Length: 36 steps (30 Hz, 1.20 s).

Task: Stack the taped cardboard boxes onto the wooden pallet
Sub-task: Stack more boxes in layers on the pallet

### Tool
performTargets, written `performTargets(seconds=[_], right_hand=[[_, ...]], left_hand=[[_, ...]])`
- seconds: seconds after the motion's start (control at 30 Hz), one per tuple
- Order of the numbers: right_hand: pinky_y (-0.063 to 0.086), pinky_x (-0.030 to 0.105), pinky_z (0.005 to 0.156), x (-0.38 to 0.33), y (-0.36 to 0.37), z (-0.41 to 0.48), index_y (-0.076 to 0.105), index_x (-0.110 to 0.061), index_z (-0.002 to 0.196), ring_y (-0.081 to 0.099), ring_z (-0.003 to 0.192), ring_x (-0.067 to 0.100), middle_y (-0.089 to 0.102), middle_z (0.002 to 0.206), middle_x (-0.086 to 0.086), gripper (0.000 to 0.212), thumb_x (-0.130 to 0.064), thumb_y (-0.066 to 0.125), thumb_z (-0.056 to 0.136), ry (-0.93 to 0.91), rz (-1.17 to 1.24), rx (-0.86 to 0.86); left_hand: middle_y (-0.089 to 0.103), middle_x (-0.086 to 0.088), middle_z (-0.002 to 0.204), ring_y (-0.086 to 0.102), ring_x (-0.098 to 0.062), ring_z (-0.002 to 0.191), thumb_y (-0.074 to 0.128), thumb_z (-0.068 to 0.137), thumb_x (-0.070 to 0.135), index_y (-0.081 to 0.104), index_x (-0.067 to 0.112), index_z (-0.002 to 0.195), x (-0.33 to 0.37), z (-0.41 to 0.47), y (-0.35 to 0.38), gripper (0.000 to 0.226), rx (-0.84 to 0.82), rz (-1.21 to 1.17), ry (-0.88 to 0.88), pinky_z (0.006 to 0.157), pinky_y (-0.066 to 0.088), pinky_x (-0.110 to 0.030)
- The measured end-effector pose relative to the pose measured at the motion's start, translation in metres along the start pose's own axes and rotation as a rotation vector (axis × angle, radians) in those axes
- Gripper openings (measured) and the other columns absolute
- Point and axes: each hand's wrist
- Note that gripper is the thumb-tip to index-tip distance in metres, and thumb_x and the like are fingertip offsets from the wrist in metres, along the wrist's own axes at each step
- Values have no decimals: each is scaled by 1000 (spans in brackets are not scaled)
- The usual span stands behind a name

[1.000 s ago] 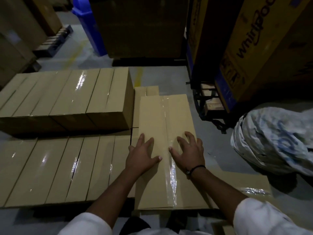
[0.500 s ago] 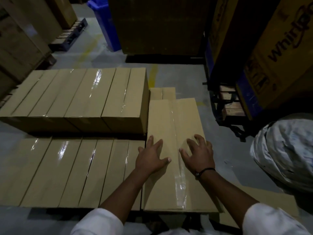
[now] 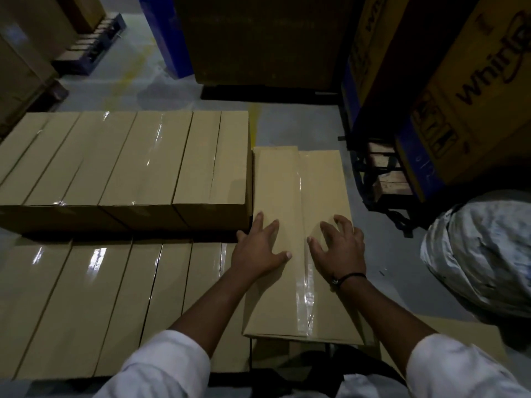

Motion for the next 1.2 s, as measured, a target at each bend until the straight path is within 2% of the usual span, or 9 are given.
performTargets(seconds=[0.17, 0.4, 0.63, 0.83, 0.9, 0.97, 1.03, 1.1, 1.2], right_hand=[[36, 52, 110, -4, 14, 25, 61, -29, 133, 33, 131, 34, 35, 152, -2, 52, -57, 59, 89, -5, 2, 16], [35, 52, 111, -3, 40, 81, 61, -28, 134, 31, 134, 34, 35, 153, -1, 51, -56, 59, 90, -13, 4, -44], [38, 52, 108, -1, 70, 164, 64, -26, 130, 34, 131, 35, 38, 150, 1, 48, -52, 62, 90, -42, 3, -56], [36, 53, 110, -7, 98, 244, 63, -24, 131, 31, 132, 36, 38, 151, 2, 46, -48, 60, 92, -53, 36, -45], [33, 53, 112, -10, 111, 269, 60, -24, 134, 28, 135, 37, 34, 154, 2, 46, -46, 59, 93, -90, 31, -85], [27, 54, 116, -8, 129, 290, 53, -27, 141, 20, 141, 40, 24, 161, 2, 50, -45, 58, 94, -125, -13, -230], [20, 56, 119, 0, 144, 302, 41, -31, 149, 8, 147, 45, 10, 166, 0, 57, -45, 55, 95, -123, -69, -379], [15, 58, 120, 10, 154, 302, 34, -34, 152, 0, 149, 46, 3, 168, -2, 61, -48, 52, 95, -131, -88, -405], [15, 60, 118, 17, 154, 290, 25, -36, 156, -6, 150, 45, -4, 168, -5, 65, -53, 47, 97, -168, -103, -414]], left_hand=[[-1, 7, 170, 22, -51, 144, 68, 82, 68, 23, 41, 159, -10, 27, -3, 93, 23, 40, 10, 108, 40, -53], [-1, 8, 170, 24, -47, 143, 66, 84, 68, 24, 40, 159, -20, 80, -4, 91, 5, 34, -14, 107, 41, -52], [-3, 7, 171, 20, -49, 145, 62, 85, 71, 21, 40, 160, -29, 159, -9, 91, -4, 46, -29, 110, 38, -54], [-4, 5, 171, 25, -48, 143, 60, 89, 67, 21, 39, 160, -40, 236, -22, 86, -3, 89, -17, 108, 40, -52], [-3, 2, 171, 27, -47, 143, 60, 92, 61, 22, 37, 160, -49, 256, -25, 81, -31, 155, 18, 110, 39, -52], [1, 0, 171, 28, -45, 143, 62, 93, 54, 27, 36, 158, -64, 271, -24, 76, -68, 274, 59, 112, 37, -50], [-1, -1, 171, 19, -46, 148, 63, 92, 53, 24, 38, 157, -80, 279, -17, 78, -113, 376, 58, 117, 28, -51], [-11, 2, 170, 2, -47, 152, 60, 94, 55, 13, 41, 160, -94, 279, -10, 83, -162, 361, 30, 123, 16, -55], [-16, 1, 170, -9, -40, 154, 57, 96, 55, 8, 44, 161, -106, 273, -5, 83, -148, 299, 42, 124, 13, -54]])
Point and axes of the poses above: each hand's wrist, its own z-axis towards the middle knuckle, its own y-axis out of the palm, x = y × z
